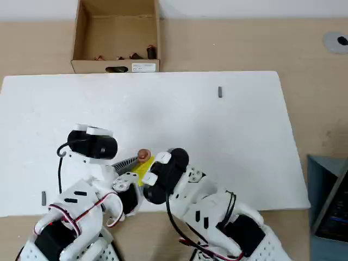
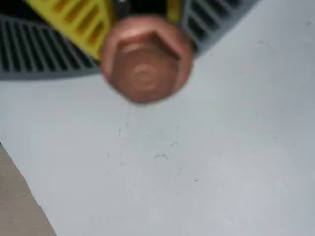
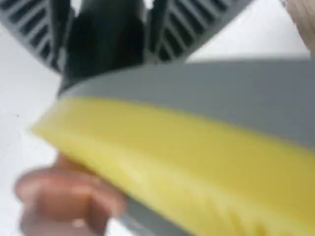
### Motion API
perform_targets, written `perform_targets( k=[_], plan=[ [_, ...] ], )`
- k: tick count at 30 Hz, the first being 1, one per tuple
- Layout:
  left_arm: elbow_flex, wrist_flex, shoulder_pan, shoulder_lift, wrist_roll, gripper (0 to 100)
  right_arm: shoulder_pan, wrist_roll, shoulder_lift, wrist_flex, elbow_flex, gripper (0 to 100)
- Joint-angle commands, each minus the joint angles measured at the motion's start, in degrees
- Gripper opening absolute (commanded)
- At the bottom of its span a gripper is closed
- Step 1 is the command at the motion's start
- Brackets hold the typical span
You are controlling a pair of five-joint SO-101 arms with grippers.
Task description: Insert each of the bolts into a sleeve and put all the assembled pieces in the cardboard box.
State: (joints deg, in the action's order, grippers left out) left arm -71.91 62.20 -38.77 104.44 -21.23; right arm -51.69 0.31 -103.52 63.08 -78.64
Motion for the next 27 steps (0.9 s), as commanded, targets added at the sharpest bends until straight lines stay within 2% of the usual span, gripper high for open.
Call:
perform_targets(
  k=[1,5,9,13,22,24,27],
  plan=[
    [2.9,2.3,-1.0,0.0,0.4,9,-0.7,1.0,-3.9,-1.8,4.9,0.9],
    [6.2,6.9,0.7,-0.2,0.4,19,-0.7,1.0,-3.9,-1.8,4.8,0.9],
    [8.4,10.9,5.5,-0.3,0.5,20,-0.7,1.0,-3.9,-1.8,4.6,0.9],
    [11.4,13.7,7.4,-0.2,0.5,20,-0.7,1.0,-3.8,-1.8,4.9,0.9],
    [16.9,13.7,11.3,-0.1,0.5,19,-0.6,1.0,-3.8,-1.4,4.8,0.9],
    [17.8,13.7,13.5,0.0,0.7,16,-0.6,1.0,-3.8,-1.3,4.8,0.9],
    [18.3,13.6,17.6,0.0,5.1,3,0.0,1.0,-3.8,-1.3,4.9,0.9]
  ],
)
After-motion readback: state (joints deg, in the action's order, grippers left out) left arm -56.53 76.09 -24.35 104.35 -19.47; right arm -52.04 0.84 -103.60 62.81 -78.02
